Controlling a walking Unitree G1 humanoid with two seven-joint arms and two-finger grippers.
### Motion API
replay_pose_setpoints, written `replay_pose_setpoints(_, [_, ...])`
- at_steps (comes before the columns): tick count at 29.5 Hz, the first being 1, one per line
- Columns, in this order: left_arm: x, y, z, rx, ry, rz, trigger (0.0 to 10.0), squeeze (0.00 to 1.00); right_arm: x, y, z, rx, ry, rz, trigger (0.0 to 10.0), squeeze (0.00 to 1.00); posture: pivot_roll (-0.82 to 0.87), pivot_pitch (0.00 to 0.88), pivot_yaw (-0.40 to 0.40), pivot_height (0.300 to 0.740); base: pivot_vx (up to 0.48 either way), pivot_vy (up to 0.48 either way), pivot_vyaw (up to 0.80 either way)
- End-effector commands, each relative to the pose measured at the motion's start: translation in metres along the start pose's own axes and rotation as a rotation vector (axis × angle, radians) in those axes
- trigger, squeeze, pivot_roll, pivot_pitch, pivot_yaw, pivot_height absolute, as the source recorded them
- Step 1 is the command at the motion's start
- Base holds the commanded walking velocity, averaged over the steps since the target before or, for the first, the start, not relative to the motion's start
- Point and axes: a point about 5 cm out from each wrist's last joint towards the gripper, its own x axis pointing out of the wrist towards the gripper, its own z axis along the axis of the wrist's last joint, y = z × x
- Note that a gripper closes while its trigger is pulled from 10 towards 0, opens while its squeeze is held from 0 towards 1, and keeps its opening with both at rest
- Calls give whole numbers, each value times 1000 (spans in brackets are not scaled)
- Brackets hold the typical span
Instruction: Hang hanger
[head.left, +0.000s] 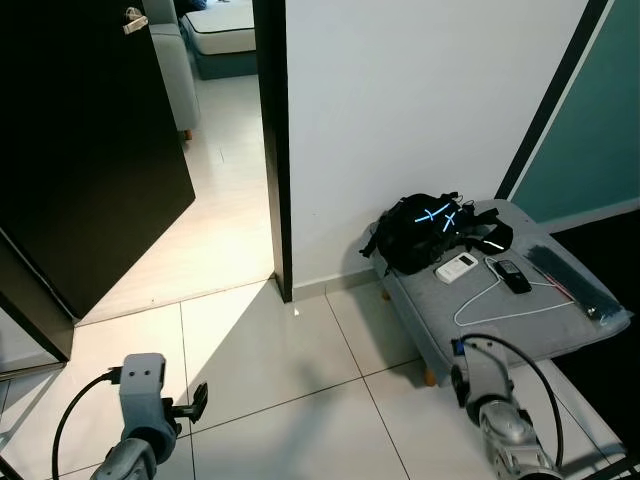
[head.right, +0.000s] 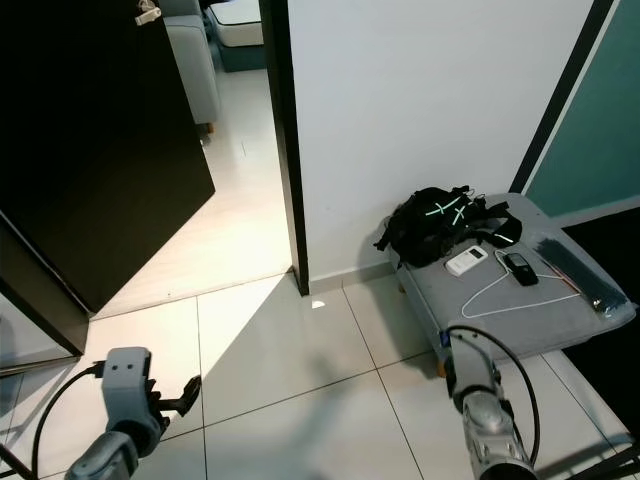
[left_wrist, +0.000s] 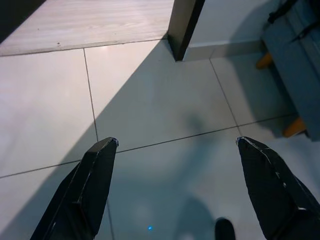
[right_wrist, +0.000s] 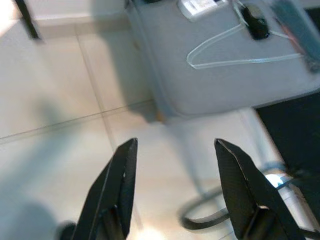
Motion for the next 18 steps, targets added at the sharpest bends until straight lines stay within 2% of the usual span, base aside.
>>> replay_pose_setpoints(1, [-4,3,-9,-17,20,-10,10000,0,-5,6,-3,115,-39,50,10000,0,39,61,24,740,0,0,0])
replay_pose_setpoints(4, [-5,0,-12,15,37,-61,10000,0,-7,6,-5,251,-55,79,10000,0,44,54,24,740,0,0,0])
replay_pose_setpoints(7, [-5,0,-12,19,40,-68,10000,0,-8,5,-5,275,-54,82,10000,0,44,54,24,740,0,0,0])
replay_pose_setpoints(8, [-5,0,-13,17,42,-66,10000,0,-8,5,-5,331,-58,96,10000,0,50,53,22,740,0,0,0])
replay_pose_setpoints(9, [-5,0,-13,17,42,-66,10000,0,-8,5,-5,331,-58,96,10000,0,50,53,22,740,0,0,0])
replay_pose_setpoints(11, [-6,2,-14,13,40,-52,10000,0,-9,6,-4,443,-79,110,10000,0,49,38,24,740,0,0,0])
replay_pose_setpoints(12, [-6,2,-14,13,40,-52,10000,0,-9,6,-4,443,-79,110,10000,0,49,38,24,740,0,0,0])
replay_pose_setpoints(13, [-6,3,-14,10,40,-53,10000,0,-9,6,-4,491,-86,124,10000,0,49,37,24,740,0,0,0])
replay_pose_setpoints(18, [-7,5,-13,3,36,-57,10000,0,-10,7,-2,511,-94,156,10000,0,46,50,28,740,0,0,0])
